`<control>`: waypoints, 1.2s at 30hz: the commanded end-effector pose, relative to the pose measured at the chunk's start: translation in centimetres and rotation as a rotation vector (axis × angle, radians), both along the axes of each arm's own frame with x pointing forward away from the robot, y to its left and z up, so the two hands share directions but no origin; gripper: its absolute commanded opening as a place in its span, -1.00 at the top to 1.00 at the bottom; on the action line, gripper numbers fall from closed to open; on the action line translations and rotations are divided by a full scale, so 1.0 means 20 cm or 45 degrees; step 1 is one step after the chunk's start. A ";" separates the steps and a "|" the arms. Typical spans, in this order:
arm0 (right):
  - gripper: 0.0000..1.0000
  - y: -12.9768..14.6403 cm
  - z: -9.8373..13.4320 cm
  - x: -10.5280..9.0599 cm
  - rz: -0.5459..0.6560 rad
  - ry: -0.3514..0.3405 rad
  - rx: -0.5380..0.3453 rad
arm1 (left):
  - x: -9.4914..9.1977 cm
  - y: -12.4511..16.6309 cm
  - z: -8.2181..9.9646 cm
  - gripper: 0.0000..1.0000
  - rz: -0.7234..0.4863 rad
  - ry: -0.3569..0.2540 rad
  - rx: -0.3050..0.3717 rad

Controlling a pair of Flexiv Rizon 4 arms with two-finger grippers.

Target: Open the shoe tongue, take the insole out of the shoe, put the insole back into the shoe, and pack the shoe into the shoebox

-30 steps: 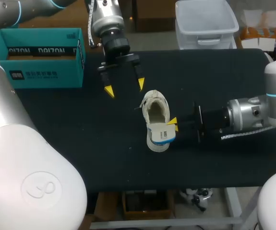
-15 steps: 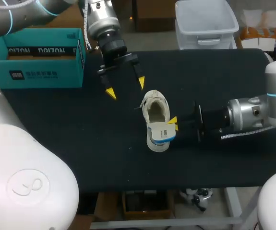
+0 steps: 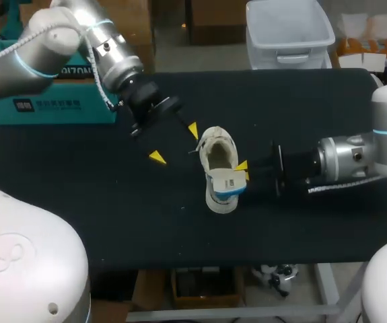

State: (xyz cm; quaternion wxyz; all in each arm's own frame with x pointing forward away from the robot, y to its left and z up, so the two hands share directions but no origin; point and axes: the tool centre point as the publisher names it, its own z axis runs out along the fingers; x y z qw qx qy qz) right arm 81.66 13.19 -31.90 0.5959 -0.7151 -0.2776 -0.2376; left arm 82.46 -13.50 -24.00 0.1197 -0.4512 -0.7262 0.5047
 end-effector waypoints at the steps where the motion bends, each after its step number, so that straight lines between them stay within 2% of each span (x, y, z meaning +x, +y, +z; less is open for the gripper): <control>1: 1.00 0.00 0.00 0.01 0.009 0.004 0.005 | -0.02 0.01 -0.02 -1.00 0.248 -0.023 -0.164; 11: 1.00 0.00 0.00 0.01 0.009 0.004 0.005 | -0.02 0.01 -0.02 -1.00 0.248 -0.023 -0.164; 13: 1.00 0.00 0.00 0.01 0.009 0.004 0.005 | -0.05 -0.01 -0.07 -1.00 0.259 -0.044 -0.185; 18: 1.00 -0.02 -0.05 0.00 -0.043 -0.002 0.031 | -0.10 -0.05 -0.17 -1.00 0.291 -0.061 -0.255; 21: 1.00 -0.02 -0.07 0.00 -0.060 -0.012 0.054 | -0.11 -0.07 -0.21 -1.00 0.340 -0.108 -0.320; 22: 1.00 -0.02 -0.08 0.00 -0.061 -0.013 0.056 | -0.11 -0.09 -0.22 -1.00 0.390 -0.152 -0.328; 26: 1.00 -0.02 -0.10 0.01 -0.064 -0.017 0.067 | -0.11 -0.13 -0.25 -1.00 0.442 -0.227 -0.404; 27: 1.00 -0.02 -0.10 0.02 -0.066 -0.024 0.069 | -0.11 -0.13 -0.26 -1.00 0.433 -0.207 -0.421; 31: 1.00 -0.02 -0.11 0.04 -0.069 -0.023 0.086 | -0.10 -0.16 -0.27 -1.00 0.483 -0.271 -0.487; 33: 1.00 -0.03 -0.11 0.05 -0.072 -0.023 0.091 | -0.10 -0.16 -0.27 -1.00 0.477 -0.265 -0.510; 35: 1.00 -0.02 -0.11 0.06 -0.076 -0.024 0.096 | -0.10 -0.17 -0.28 -0.78 0.497 -0.277 -0.528; 36: 1.00 -0.02 -0.11 0.06 -0.077 -0.024 0.097 | -0.10 -0.18 -0.28 -0.26 0.491 -0.261 -0.537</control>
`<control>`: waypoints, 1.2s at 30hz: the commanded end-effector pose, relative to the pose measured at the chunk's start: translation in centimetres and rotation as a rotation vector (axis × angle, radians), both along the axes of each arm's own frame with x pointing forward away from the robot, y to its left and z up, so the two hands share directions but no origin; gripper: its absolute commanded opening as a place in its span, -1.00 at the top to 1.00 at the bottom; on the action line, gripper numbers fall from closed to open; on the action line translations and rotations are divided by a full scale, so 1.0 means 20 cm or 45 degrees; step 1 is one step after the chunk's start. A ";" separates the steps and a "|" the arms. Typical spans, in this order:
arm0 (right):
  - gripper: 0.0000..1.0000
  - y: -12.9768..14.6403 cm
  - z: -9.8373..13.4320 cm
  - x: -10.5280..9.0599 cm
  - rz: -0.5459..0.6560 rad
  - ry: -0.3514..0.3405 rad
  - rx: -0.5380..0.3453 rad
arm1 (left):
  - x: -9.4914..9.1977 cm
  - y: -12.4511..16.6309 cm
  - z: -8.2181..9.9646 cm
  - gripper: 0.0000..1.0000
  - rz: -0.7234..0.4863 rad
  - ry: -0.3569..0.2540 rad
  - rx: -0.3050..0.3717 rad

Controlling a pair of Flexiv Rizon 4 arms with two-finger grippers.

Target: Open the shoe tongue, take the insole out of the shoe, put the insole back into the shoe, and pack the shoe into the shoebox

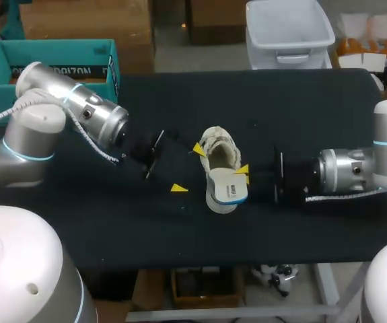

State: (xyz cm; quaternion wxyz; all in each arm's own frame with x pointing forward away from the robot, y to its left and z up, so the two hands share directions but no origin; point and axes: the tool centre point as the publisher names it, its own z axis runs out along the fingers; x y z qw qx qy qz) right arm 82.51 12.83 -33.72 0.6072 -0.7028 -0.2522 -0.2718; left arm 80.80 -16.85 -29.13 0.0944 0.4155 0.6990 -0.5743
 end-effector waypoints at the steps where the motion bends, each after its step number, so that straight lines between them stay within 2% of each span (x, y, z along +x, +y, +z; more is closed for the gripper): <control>1: 1.00 0.00 -0.02 0.02 0.004 -0.001 0.018 | -0.02 -0.01 -0.03 0.51 0.145 0.007 -0.144; 2: 1.00 0.00 -0.02 0.03 0.003 -0.001 0.019 | -0.01 -0.01 -0.04 0.70 0.164 -0.005 -0.149; 3: 1.00 0.00 -0.02 0.03 0.002 0.000 0.020 | -0.01 -0.02 -0.05 0.70 0.160 0.002 -0.151; 5: 1.00 0.00 -0.02 0.04 -0.005 -0.006 0.021 | -0.01 -0.03 -0.07 0.92 0.179 -0.003 -0.153; 10: 1.00 0.00 -0.04 0.05 -0.010 -0.017 0.028 | 0.00 -0.06 -0.10 0.85 0.201 -0.002 -0.154; 14: 1.00 0.01 -0.04 0.06 -0.008 -0.016 0.027 | 0.01 -0.10 -0.12 0.95 0.219 -0.012 -0.155; 18: 1.00 0.01 -0.04 0.06 -0.010 -0.014 0.023 | 0.02 -0.11 -0.13 0.94 0.227 -0.016 -0.154; 20: 1.00 0.01 -0.04 0.06 -0.011 -0.016 0.023 | 0.03 -0.12 -0.13 0.89 0.233 -0.024 -0.149; 24: 1.00 0.02 -0.05 0.07 -0.010 -0.016 0.023 | 0.05 -0.13 -0.13 0.67 0.240 -0.034 -0.142; 25: 1.00 0.02 -0.05 0.07 -0.010 -0.015 0.023 | 0.05 -0.13 -0.14 0.51 0.240 -0.032 -0.141; 26: 1.00 0.02 -0.05 0.07 -0.007 -0.013 0.024 | 0.06 -0.13 -0.14 0.51 0.241 -0.032 -0.140; 27: 1.00 0.02 -0.05 0.07 -0.007 -0.012 0.025 | 0.06 -0.13 -0.14 0.33 0.241 -0.031 -0.139; 36: 1.00 0.02 -0.06 0.08 -0.005 0.002 0.027 | 0.11 -0.14 -0.16 0.33 0.274 -0.039 -0.126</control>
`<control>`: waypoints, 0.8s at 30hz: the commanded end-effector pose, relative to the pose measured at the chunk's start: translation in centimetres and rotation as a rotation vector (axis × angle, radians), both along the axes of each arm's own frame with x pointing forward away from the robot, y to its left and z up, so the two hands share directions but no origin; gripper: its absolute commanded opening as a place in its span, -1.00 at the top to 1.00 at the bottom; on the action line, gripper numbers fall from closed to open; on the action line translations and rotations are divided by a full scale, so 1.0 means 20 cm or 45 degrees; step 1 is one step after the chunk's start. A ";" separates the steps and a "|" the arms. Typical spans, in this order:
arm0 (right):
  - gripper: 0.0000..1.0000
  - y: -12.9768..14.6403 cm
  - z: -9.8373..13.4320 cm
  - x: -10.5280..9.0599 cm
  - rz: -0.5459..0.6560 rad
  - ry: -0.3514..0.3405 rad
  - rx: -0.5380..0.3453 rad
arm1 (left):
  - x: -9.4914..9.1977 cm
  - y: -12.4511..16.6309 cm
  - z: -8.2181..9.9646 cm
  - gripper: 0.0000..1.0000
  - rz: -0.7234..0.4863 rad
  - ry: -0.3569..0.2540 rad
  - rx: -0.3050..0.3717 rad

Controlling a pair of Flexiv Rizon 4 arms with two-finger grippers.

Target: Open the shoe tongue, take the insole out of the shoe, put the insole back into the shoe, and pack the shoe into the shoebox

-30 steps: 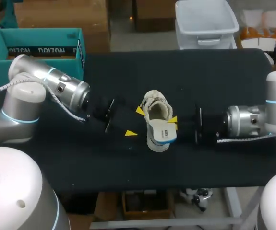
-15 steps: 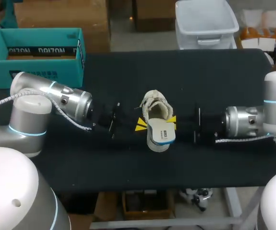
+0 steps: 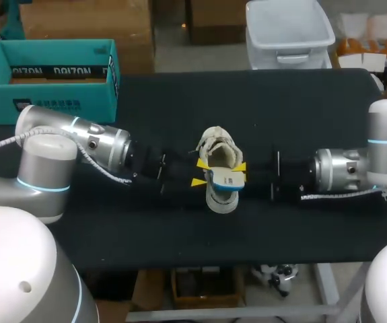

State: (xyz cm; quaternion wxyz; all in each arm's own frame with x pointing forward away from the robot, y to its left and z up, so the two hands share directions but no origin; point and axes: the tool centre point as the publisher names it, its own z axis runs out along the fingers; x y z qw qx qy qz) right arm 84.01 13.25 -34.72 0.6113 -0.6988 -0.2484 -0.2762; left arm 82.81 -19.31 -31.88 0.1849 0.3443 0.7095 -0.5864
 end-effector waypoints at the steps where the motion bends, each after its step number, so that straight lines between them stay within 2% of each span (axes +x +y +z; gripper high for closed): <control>1: 1.00 0.00 -0.01 0.00 0.001 0.005 0.009 | 0.01 -0.01 -0.02 0.34 0.006 0.004 -0.009; 14: 1.00 -0.02 -0.02 0.01 -0.023 0.013 0.014 | 0.01 0.04 -0.01 0.34 0.017 0.005 -0.037; 24: 1.00 -0.01 -0.02 0.03 -0.012 0.021 0.019 | 0.05 -0.05 -0.03 0.32 0.000 0.004 -0.017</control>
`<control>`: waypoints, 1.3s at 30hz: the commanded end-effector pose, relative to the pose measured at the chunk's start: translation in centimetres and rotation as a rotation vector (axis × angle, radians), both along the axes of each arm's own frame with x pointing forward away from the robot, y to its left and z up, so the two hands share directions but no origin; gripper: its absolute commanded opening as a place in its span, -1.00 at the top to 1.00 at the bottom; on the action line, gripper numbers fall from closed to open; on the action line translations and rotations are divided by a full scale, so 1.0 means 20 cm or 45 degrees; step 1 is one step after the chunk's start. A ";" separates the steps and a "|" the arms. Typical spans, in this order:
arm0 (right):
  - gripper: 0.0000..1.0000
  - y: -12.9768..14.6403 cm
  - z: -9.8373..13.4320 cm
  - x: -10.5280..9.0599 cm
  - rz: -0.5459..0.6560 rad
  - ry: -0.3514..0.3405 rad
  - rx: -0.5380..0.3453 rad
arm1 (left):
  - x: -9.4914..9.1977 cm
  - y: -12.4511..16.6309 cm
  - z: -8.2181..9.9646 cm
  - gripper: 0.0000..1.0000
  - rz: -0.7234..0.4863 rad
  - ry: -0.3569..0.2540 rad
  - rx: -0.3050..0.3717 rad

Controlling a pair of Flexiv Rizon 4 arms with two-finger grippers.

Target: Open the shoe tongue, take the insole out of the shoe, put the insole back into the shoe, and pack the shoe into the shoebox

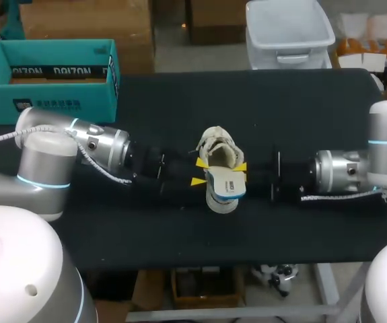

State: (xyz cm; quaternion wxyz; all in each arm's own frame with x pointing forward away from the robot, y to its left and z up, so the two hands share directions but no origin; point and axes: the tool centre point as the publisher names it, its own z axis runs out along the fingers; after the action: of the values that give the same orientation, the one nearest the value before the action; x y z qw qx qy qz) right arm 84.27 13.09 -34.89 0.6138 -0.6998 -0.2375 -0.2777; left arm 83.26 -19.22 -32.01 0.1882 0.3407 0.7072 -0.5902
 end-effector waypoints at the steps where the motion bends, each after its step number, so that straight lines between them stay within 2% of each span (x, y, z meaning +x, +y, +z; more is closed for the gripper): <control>1: 1.00 0.00 -0.01 0.02 0.009 0.005 0.008 | 0.03 -0.06 -0.02 0.32 -0.008 0.000 -0.001; 7: 1.00 0.00 -0.02 0.02 0.005 0.013 0.010 | 0.05 -0.09 -0.03 0.38 -0.004 -0.019 0.007; 10: 1.00 0.00 -0.02 0.02 0.004 0.015 0.011 | 0.06 -0.10 -0.04 0.55 0.001 -0.020 0.017; 13: 1.00 0.00 -0.02 0.03 0.004 0.018 0.011 | 0.06 -0.10 -0.05 1.00 0.000 -0.016 0.024; 23: 1.00 0.01 -0.04 0.04 0.015 0.028 0.008 | 0.10 -0.10 -0.10 1.00 0.033 -0.027 0.066; 33: 1.00 0.03 -0.02 0.03 0.030 0.040 -0.001 | 0.08 -0.08 -0.11 1.00 0.042 -0.022 0.059; 35: 0.64 0.03 -0.02 0.02 0.029 0.042 -0.008 | 0.08 -0.08 -0.11 1.00 0.044 -0.021 0.058; 36: 0.36 0.03 -0.01 0.01 0.026 0.045 -0.018 | 0.08 -0.07 -0.10 1.00 0.047 -0.020 0.057; 38: 0.11 0.03 0.00 -0.02 0.019 0.048 -0.027 | 0.08 -0.07 -0.10 1.00 0.050 -0.018 0.054; 39: 0.07 0.02 0.01 -0.02 0.014 0.050 -0.033 | 0.08 -0.07 -0.10 1.00 0.052 -0.018 0.054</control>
State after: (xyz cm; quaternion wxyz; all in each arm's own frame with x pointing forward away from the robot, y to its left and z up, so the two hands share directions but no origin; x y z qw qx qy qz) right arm 84.41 13.69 -35.33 0.6182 -0.7049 -0.2361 -0.2554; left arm 84.99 -20.60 -33.84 0.1936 0.3369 0.7255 -0.5681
